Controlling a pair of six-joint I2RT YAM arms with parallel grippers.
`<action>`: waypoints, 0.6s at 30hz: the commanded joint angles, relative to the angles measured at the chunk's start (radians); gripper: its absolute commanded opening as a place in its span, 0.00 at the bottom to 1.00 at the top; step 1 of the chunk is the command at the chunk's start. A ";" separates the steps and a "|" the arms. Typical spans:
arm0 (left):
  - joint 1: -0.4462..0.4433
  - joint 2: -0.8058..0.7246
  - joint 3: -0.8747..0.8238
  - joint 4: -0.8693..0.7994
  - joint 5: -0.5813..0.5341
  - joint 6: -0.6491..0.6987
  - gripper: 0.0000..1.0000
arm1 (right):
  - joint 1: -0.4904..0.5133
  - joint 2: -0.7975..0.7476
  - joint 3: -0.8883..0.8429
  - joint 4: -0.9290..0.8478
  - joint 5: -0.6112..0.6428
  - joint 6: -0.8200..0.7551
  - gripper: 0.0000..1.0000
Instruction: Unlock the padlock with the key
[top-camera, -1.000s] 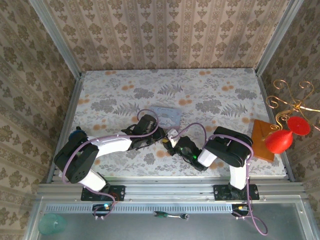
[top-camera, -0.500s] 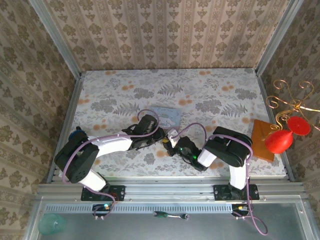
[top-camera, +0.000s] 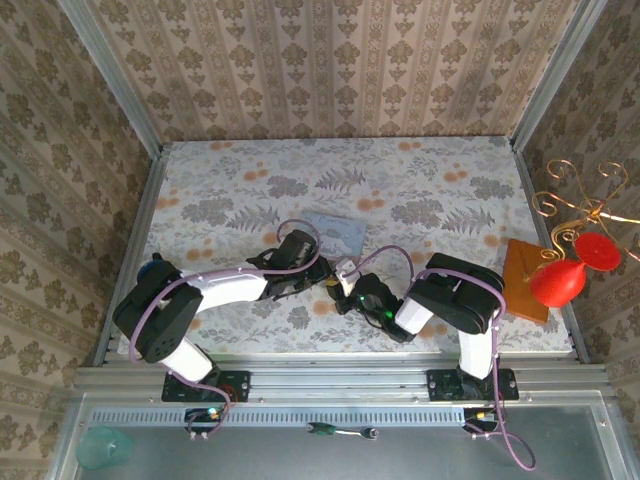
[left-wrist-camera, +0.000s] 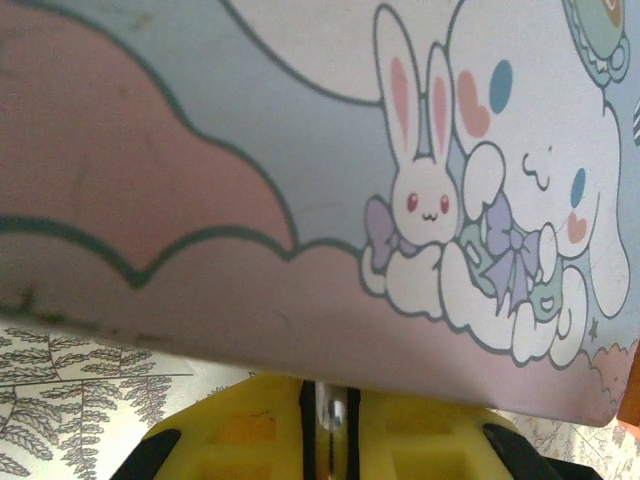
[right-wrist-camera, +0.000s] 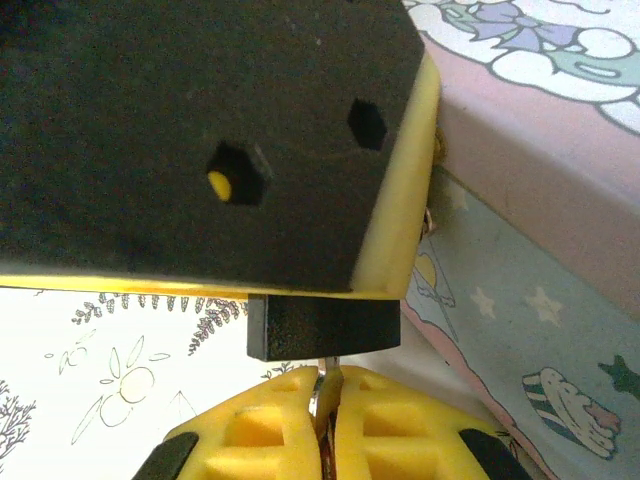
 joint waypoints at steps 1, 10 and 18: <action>-0.004 0.005 0.025 -0.015 0.027 0.011 0.00 | -0.002 -0.004 0.009 0.001 0.033 0.024 0.00; -0.002 0.010 0.025 -0.013 0.027 0.011 0.00 | -0.002 -0.002 -0.002 0.026 0.040 0.031 0.00; 0.000 0.011 0.018 -0.011 0.024 0.011 0.00 | -0.007 -0.005 0.000 0.043 0.019 0.087 0.00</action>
